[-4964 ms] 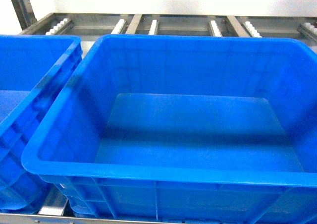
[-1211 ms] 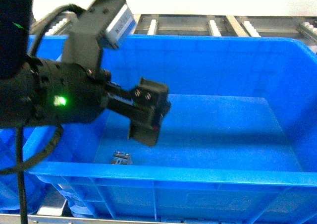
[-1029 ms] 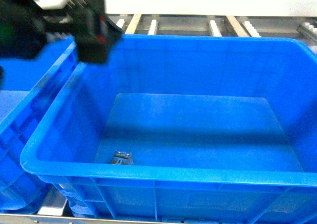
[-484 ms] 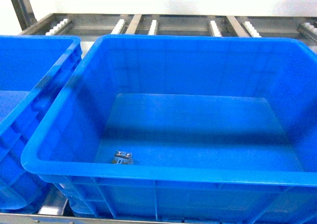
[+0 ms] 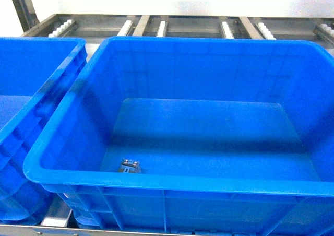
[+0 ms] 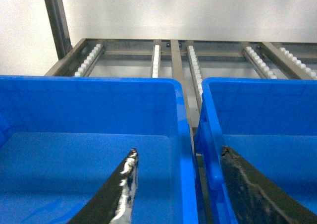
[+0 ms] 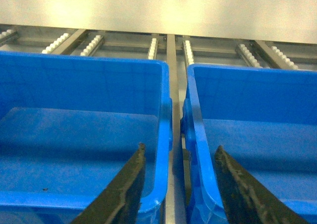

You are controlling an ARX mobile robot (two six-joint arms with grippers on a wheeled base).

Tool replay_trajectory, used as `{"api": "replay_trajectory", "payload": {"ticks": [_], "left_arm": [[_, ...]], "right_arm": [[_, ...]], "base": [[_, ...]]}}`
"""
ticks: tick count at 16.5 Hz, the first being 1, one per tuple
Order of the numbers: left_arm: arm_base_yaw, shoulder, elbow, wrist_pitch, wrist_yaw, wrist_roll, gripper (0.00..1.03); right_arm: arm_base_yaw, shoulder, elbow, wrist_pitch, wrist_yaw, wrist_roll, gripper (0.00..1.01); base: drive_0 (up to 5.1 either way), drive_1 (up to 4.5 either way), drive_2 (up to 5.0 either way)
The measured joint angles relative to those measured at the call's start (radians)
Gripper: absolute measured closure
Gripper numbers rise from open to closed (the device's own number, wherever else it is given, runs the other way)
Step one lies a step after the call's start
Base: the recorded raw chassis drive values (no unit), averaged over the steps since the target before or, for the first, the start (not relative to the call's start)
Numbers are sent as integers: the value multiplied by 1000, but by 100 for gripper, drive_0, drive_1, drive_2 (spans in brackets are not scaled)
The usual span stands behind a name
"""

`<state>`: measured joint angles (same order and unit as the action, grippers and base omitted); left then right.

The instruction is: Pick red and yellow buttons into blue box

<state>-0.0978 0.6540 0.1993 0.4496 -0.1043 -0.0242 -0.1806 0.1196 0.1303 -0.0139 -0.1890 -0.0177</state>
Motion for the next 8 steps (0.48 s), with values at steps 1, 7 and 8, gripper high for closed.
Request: {"api": "replay_trajectory", "payload": {"ticks": [1,7,8], "left_arm": [[7,-19,-18,-2,11,6,69],[96,-179,-116,-64,104,10,101],[96,-204,-127,-80,104,10,101]], "right_arm": [[19,-11,-17,-3,24,0,66],[180,-62,-68,3,188,4,99],[180,-70,-74,5,188,4,99]], "base": [[0,0,0],[0,0,0],[0,0,0]]}}
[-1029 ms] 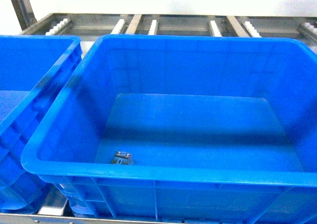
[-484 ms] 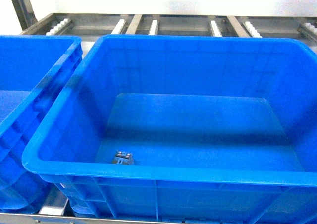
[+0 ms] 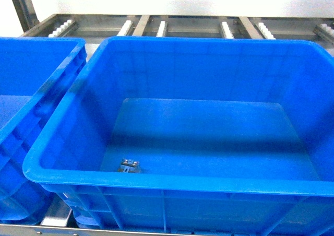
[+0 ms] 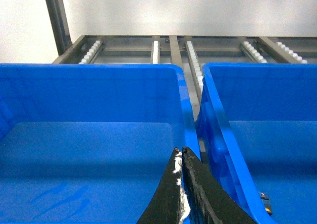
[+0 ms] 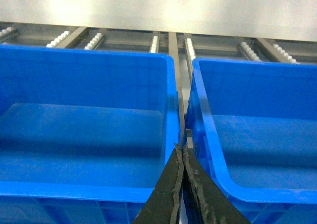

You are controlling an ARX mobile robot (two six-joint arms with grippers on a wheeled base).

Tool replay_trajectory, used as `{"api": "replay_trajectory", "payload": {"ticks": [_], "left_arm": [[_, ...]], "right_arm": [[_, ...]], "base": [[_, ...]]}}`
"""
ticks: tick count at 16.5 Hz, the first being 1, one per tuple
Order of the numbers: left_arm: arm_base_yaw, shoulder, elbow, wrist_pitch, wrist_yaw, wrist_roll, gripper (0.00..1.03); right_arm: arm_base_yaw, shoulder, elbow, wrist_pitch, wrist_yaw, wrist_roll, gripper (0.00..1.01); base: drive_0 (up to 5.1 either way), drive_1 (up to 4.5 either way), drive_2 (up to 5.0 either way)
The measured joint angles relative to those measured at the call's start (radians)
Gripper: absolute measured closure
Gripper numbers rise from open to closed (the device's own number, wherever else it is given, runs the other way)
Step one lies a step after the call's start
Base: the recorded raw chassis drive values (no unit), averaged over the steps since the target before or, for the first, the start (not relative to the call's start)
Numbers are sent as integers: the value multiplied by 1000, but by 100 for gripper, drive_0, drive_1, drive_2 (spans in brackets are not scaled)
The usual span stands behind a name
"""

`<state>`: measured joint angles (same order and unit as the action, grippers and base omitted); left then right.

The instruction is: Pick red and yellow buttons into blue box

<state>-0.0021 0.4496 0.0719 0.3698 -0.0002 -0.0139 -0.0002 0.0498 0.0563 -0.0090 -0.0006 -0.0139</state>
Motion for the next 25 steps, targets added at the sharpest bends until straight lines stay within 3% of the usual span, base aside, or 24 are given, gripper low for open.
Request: {"api": "replay_trajectory", "payload": {"ticks": [5,6,9,18,21,25], "left_arm": [[0,-119,-33,-78,0,0,101],[0,-133,-55,-42,0,0,101],[0,-213,-58,-132,0,0,101],[0,-286,-58,-208,0,0,101],[0,-391,-57,-370,1,0,101],[0,-439,-57,-378,-1,0,101]], "right_arm": [[0,-45,-43,3,0,0,99],[0,-45,-43,5,0,0,99],[0,-45,-43,4,0,0,99],[0,-45,-43,4,0,0,99],[0,-45,-43,4,0,0,99],[0,-45,-43,5,-2,0,99]], "base": [[0,0,0],[0,0,0],[0,0,0],[0,0,0],[0,0,0],[0,0,0]]}}
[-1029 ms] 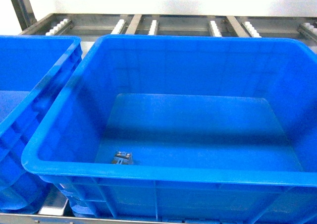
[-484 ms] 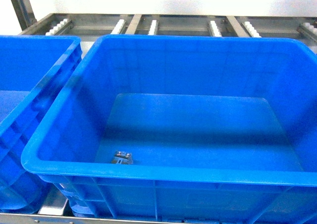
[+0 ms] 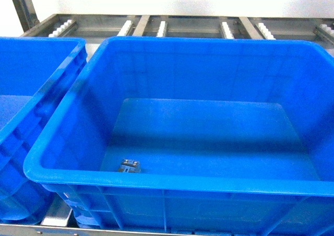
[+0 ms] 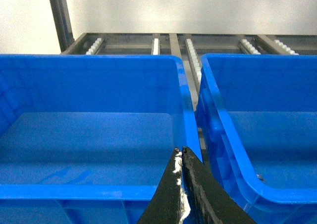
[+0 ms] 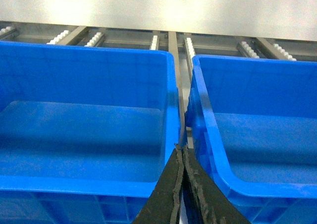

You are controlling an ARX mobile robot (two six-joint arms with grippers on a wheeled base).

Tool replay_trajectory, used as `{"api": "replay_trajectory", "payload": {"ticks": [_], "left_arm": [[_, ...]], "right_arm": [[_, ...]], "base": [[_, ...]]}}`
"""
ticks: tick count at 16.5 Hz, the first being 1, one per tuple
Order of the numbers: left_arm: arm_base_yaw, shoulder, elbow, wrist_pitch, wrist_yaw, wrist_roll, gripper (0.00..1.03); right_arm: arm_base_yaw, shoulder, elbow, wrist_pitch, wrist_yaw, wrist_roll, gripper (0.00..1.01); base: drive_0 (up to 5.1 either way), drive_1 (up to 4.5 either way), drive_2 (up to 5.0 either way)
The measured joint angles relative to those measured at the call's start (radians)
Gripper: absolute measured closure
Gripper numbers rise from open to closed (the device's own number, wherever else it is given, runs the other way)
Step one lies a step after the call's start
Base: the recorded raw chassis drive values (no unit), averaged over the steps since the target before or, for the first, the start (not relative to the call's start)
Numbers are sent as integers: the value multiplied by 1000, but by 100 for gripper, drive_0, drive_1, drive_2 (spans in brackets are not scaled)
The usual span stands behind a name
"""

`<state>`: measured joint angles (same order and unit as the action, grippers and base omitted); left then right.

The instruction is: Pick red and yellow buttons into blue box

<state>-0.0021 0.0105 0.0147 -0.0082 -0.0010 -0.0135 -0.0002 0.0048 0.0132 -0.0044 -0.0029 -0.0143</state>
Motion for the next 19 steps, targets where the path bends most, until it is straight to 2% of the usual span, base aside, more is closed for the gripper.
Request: {"api": "replay_trajectory", "payload": {"ticks": [1,2,3,4,5,7,8,9,19], "left_arm": [[0,0,0,4,1,0,101],[0,0,0,3,1,-1,100],[0,0,0,4,1,0,66],[0,0,0,3,1,0,41],[0,0,0,4,1,0,25],[0,0,0,3,1,0,15],[0,0,0,4,1,0,3],[0,0,0,3,1,1,4],[0,0,0,3,1,1,5]], "right_arm": [[0,0,0,0,0,0,99],[0,0,0,0,0,0,95],[0,0,0,0,0,0,60],[0,0,0,0,0,0,34],[0,0,0,0,0,0,18],[0,0,0,0,0,0,8],[0,0,0,0,0,0,1],[0,0,0,0,0,0,4],[0,0,0,0,0,0,3]], "base": [[0,0,0],[0,0,0],[0,0,0],[0,0,0],[0,0,0],[0,0,0],[0,0,0],[0,0,0],[0,0,0]]}}
